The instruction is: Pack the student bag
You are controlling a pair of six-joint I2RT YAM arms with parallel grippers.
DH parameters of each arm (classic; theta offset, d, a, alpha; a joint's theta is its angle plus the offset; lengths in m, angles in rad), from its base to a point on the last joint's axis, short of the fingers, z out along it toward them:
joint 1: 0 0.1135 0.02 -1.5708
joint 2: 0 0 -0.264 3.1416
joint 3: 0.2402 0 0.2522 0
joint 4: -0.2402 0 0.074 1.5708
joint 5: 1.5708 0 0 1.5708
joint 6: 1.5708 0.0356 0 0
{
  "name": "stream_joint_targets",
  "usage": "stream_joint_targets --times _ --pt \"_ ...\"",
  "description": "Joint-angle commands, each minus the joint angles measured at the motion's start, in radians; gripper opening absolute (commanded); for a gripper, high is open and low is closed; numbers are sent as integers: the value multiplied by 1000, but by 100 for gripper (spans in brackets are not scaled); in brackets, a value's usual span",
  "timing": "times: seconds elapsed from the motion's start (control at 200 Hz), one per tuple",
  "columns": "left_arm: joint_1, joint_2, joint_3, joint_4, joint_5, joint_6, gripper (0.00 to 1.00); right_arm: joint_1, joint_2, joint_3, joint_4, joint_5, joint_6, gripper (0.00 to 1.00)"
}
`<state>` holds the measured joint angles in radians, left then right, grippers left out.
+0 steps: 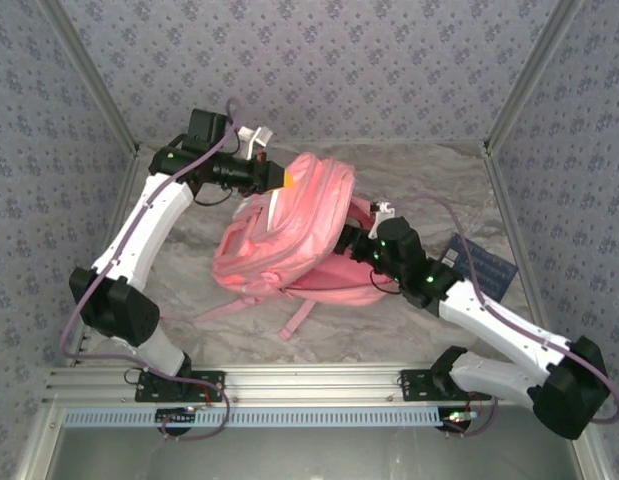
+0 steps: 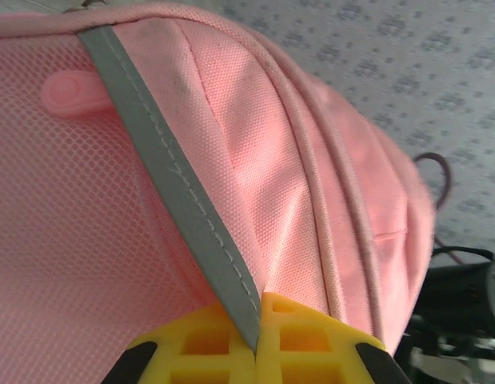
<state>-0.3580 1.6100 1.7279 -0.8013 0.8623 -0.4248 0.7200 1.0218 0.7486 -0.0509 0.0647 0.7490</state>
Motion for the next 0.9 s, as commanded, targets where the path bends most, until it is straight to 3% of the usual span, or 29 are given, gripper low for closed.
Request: stream_joint_targets --times 0.0,0.125,0.325,0.49,0.66,0.739,0.894 --pt "22 -74 10 -9 -217 79 0 -35 -101 -34 -217 72 -98 85" --pt "17 -63 11 -56 -412 81 0 -128 -157 -35 -393 211 -75 79" --pt "-82 14 32 -111 -658 144 0 -395 -111 -17 -504 136 -42 85" --pt "-130 42 -54 -1 -587 85 0 -522 32 42 -545 337 -2 82" --pt "-140 13 -163 151 -558 -13 0 -644 344 303 -830 545 190 80" --pt "-129 -9 -207 205 -518 -49 0 -724 461 400 -876 510 211 81" --pt "-91 -32 -280 259 -477 -95 0 -879 612 530 -824 310 208 88"
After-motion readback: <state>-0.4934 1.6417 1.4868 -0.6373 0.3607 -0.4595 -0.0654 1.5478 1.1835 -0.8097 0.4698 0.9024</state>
